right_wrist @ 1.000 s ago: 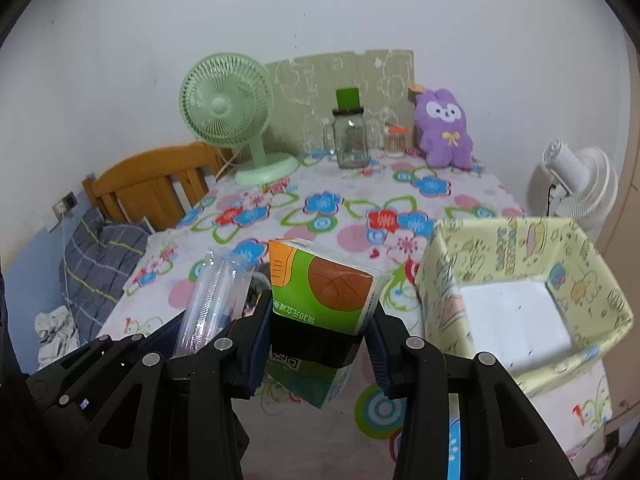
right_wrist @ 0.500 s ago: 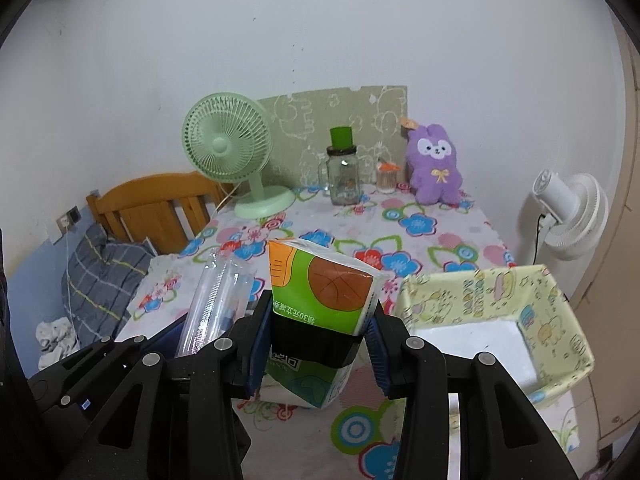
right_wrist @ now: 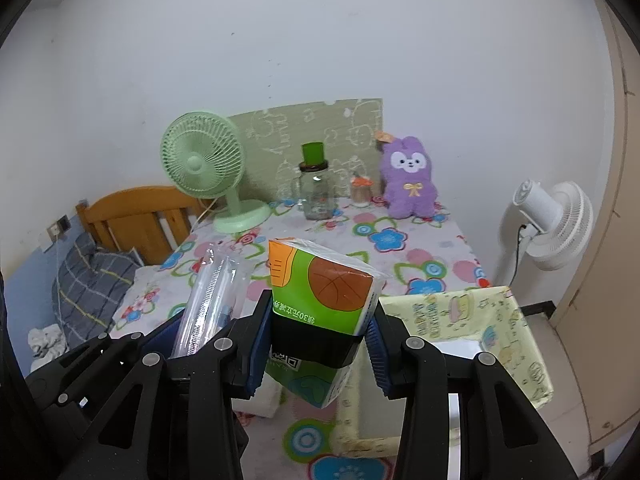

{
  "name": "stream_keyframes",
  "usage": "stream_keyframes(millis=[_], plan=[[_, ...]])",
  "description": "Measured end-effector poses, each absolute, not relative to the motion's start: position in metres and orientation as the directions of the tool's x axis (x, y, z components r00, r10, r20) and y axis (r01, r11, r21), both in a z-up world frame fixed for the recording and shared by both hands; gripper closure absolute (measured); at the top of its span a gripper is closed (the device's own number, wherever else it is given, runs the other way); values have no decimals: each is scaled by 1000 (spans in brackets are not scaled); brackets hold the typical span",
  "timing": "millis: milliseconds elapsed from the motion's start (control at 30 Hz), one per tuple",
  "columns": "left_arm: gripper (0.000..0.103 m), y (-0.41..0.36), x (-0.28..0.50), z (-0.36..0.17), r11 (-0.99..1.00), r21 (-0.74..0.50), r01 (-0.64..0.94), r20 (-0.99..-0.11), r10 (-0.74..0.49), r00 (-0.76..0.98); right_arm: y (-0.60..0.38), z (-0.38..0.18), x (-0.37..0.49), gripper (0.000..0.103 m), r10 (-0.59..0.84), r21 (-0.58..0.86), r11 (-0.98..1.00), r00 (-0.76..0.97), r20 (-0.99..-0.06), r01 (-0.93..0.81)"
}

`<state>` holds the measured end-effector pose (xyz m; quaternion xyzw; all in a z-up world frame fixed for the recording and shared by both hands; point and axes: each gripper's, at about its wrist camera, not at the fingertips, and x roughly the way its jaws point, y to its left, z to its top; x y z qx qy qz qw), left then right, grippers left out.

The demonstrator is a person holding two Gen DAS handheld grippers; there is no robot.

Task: Organize soft objects
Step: 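Lift and carry the straw pack and tissue pack toward the cartoon box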

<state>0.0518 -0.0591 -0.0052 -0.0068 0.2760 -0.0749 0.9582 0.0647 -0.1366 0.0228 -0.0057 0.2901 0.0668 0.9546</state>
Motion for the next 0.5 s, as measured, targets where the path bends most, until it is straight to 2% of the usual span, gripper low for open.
stream_keyframes(millis=[500], plan=[[74, -104, 69, -7, 979, -47, 196, -529, -191, 827, -182, 24, 75, 57, 74, 22, 997, 834, -546, -74]])
